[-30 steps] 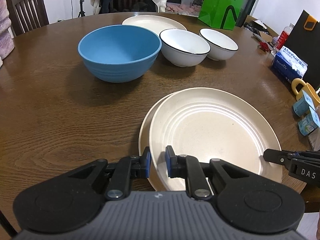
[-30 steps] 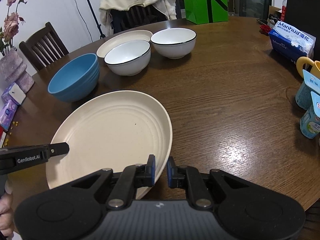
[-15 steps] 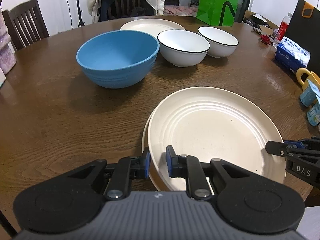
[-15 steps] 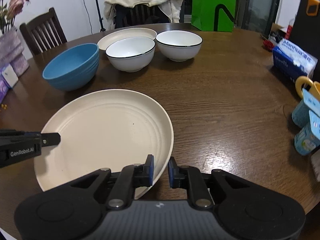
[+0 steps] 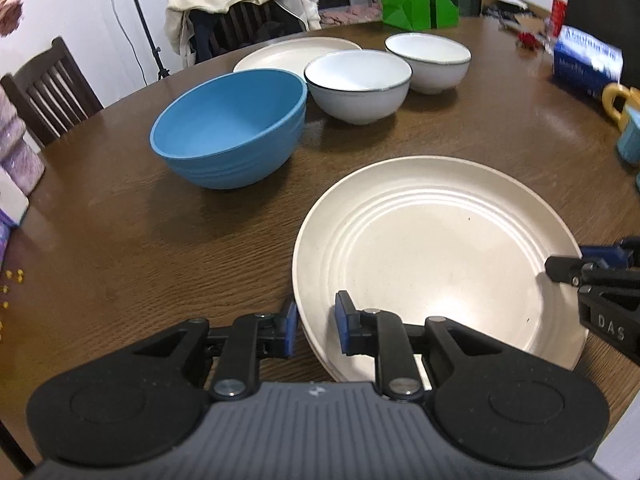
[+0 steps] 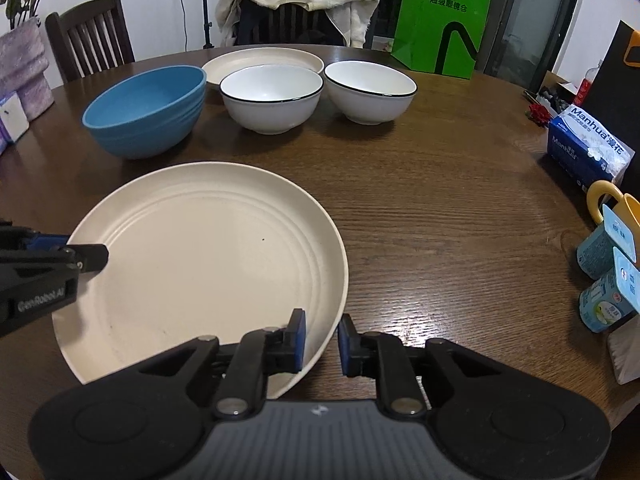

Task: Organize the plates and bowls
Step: 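Lower the beige plate onto the first plate and open both grippers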

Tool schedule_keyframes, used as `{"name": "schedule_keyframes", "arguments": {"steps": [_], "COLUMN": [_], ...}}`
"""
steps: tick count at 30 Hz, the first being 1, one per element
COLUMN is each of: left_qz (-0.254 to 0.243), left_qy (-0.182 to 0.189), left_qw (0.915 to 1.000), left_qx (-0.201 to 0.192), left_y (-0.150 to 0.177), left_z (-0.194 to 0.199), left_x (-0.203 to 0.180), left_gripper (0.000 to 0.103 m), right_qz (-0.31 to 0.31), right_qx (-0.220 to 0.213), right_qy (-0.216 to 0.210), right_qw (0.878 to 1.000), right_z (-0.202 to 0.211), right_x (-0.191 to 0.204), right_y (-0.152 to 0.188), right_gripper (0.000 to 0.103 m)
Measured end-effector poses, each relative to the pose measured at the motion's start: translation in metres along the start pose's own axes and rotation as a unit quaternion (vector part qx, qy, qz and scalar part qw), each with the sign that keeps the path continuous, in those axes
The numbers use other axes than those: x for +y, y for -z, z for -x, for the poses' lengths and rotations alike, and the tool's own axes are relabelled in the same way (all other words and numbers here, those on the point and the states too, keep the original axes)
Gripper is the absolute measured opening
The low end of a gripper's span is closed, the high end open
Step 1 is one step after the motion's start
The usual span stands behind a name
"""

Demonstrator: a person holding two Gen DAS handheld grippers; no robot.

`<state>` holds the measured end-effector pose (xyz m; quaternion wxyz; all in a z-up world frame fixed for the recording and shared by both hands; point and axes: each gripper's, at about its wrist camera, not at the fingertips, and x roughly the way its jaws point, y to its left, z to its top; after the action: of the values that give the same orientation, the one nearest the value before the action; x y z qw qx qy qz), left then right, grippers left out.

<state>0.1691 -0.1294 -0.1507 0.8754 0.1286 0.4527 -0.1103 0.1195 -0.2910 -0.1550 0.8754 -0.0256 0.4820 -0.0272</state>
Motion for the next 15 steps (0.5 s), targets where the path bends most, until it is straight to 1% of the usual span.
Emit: {"name": "schedule_keyframes", "arguments": {"steps": [7,12,14,15], "left_qz": [-0.019,-0.017,-0.014,-0.012], "left_qy": [-0.009,-0.008,-0.007,-0.006], "left_qw": [0.9998,0.9998,0.9998,0.9998], "left_qx": [0.007,0.011,0.013,0.013], "left_y": [0.003,0.0021,0.0017,0.0016], "left_z": [-0.0047,-0.0068,-0.0063,-0.0056], "left_x": [-0.0041,-0.0043,-0.0031,-0.0023], "left_gripper": [0.02,0.02,0.023,0.03], "right_qz": [0.001,0.003,-0.001,-0.004], "right_qx": [0.002,0.0,-0.001,0.001], "right_qy": [0.007,0.011,0.009,0.007], "right_qw": [1.0,1.0,1.0,1.0], "right_z": [-0.004,-0.0055,-0.0053,-0.005], "right_x": [0.0019,0.0035,0.0033,0.0021], "right_y": [0.0011,0.0013,0.0013,0.0017], "right_gripper": [0.016,0.016,0.016,0.017]}}
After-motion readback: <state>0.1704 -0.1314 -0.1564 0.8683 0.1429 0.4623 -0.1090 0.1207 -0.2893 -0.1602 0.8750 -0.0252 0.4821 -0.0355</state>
